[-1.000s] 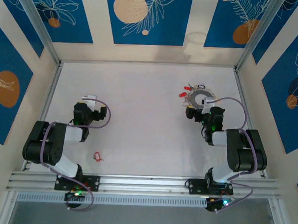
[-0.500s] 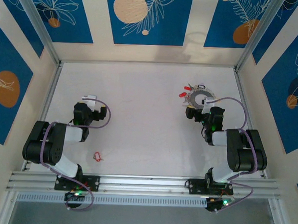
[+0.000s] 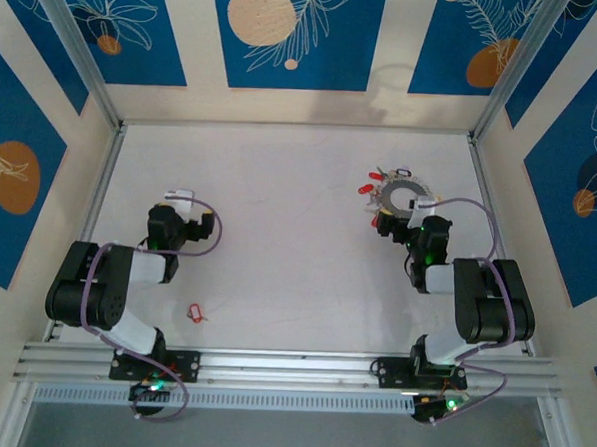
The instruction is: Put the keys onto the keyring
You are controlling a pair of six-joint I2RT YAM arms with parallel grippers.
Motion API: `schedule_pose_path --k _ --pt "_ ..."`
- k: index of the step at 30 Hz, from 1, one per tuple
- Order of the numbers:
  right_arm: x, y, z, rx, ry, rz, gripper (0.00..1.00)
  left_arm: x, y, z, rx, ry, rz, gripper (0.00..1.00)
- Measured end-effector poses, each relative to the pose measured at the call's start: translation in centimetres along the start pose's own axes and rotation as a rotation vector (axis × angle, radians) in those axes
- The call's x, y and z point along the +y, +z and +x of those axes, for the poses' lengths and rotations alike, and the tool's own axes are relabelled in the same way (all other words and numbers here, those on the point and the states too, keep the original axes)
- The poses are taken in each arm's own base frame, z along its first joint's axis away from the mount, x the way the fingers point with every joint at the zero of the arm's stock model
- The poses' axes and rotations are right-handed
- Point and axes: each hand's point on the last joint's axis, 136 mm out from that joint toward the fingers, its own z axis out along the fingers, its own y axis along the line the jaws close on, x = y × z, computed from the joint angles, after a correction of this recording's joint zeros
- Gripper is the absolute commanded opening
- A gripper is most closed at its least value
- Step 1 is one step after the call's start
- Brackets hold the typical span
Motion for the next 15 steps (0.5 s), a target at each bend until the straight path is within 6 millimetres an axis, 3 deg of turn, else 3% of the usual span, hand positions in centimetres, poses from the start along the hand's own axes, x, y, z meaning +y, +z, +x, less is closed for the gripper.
schedule_pose_path --k 3,5,7,10,12,15 --pt "-0.9 -1.9 0.8 -0.022 0.030 0.028 0.99 0.6 -0.2 0.1 0.057 -0.012 -0.035 1.00" --pt "-1.2 -3.6 0.4 -0.053 0.041 0.044 0.99 1.4 -0.7 -1.9 0.094 -0.035 -0.072 1.00" --pt "-1.0 -5.1 -2.1 -0.118 0.045 0.048 0.99 2.3 -1.5 -6.0 0.068 -0.074 -0.104 1.00" --pt "-0.3 -7.7 -7.5 -0.257 0.060 0.037 0.99 3.1 -4.3 -12.0 -0.018 -0.149 -0.128 1.00" --pt "-0.2 -9.7 -10.3 -0.337 0.133 0.038 0.99 3.4 -6.9 -13.6 -0.044 -0.203 -0.130 1.00" --pt "-0.7 -11.5 -10.9 -0.355 0.235 0.042 0.99 3.2 -9.6 -13.2 -0.003 -0.273 -0.123 1.00"
